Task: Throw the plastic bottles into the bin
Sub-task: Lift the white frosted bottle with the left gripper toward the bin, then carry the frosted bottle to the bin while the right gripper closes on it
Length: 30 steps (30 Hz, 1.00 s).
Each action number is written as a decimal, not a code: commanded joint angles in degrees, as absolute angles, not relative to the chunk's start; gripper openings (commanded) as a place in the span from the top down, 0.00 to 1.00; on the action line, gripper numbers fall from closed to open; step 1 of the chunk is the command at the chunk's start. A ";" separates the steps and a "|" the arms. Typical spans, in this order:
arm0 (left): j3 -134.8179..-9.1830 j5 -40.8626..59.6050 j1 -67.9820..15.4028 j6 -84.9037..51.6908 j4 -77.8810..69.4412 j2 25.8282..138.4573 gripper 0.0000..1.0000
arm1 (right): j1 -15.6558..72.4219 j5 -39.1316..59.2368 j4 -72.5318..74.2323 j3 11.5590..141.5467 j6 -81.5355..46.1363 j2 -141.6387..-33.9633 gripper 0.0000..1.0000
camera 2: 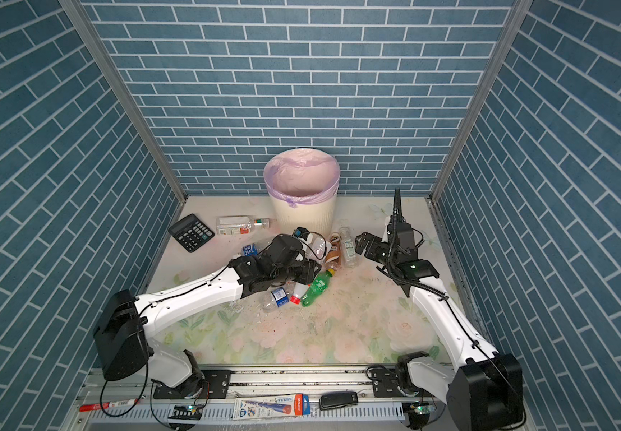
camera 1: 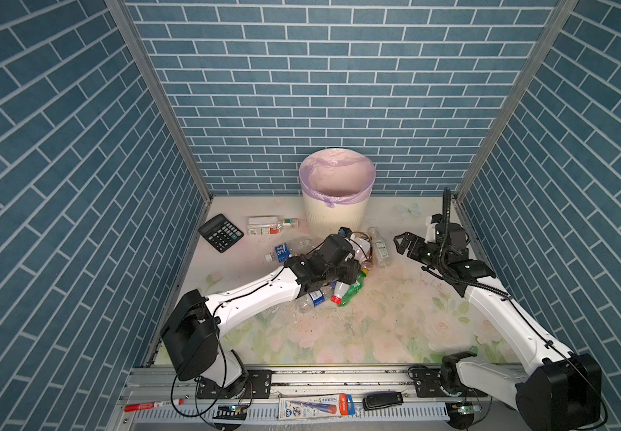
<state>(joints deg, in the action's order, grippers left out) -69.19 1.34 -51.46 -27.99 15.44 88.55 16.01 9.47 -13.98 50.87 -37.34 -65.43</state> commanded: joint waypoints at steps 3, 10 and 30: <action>-76.37 4.93 -50.80 -25.86 14.70 93.24 0.47 | 15.73 16.66 -8.38 54.23 -45.13 -67.45 0.01; -80.23 6.95 -50.80 -26.10 14.68 96.54 0.47 | 15.74 18.54 -7.83 56.19 -45.44 -67.16 0.01; -83.64 7.11 -50.80 -26.59 13.71 100.75 0.47 | 15.91 27.54 2.81 54.11 -53.65 -72.31 0.14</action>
<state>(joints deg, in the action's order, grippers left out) -81.47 7.16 -51.11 -26.76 14.26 99.94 15.97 25.21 -1.32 53.58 -50.24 -71.81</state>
